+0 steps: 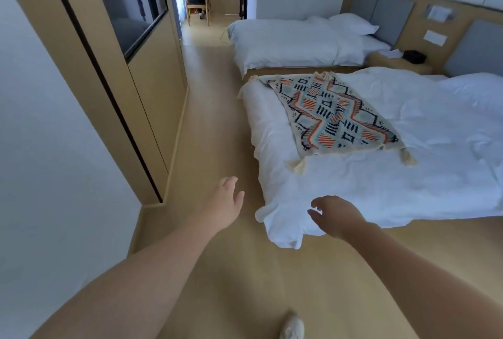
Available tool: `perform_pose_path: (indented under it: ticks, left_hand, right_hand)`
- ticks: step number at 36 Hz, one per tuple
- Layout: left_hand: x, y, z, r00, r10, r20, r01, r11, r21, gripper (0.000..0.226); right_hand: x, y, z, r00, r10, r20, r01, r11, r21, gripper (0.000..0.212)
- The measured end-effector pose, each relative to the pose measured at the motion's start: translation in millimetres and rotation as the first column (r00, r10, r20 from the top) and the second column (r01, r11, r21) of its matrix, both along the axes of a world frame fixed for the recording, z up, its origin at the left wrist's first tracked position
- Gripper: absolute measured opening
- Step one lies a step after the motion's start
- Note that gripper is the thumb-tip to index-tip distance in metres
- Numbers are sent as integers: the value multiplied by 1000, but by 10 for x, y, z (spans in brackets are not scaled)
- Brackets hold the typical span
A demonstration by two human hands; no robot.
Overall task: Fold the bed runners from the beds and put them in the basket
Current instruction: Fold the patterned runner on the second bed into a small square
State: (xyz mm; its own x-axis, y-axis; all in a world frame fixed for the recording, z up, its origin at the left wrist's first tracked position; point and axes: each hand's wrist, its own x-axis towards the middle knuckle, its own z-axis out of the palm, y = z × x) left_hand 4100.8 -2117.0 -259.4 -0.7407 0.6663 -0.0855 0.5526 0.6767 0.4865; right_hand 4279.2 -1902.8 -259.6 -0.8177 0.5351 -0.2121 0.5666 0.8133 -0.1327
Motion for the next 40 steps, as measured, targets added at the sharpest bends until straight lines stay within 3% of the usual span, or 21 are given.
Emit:
perform_pose_path:
  ticks: [11, 19, 26, 34, 40]
  left_hand:
    - [-1298, 974, 55, 995, -2, -97, -2, 999, -45, 52]
    - [-2189, 1603, 208, 993, 61, -99, -66, 997, -50, 53]
    - [-2815, 2114, 30, 998, 2, -68, -8, 996, -91, 54]
    - [-3841, 2999, -249, 979, -201, -43, 194, 972, -134, 54]
    - [-4612, 3744, -266, 904, -426, -33, 417, 895, -157, 50]
  right_hand:
    - [-1577, 1001, -202, 998, 26, -50, -30, 995, -93, 40]
    - [-2594, 1781, -88, 996, 60, -68, -70, 988, -138, 40]
    - [-3142, 2154, -211, 999, 44, -28, -48, 985, -163, 40]
    - [-3657, 2720, -573, 981, -192, 26, 194, 965, -179, 38]
    - [-3917, 2942, -760, 895, -437, 86, 445, 878, -175, 35]
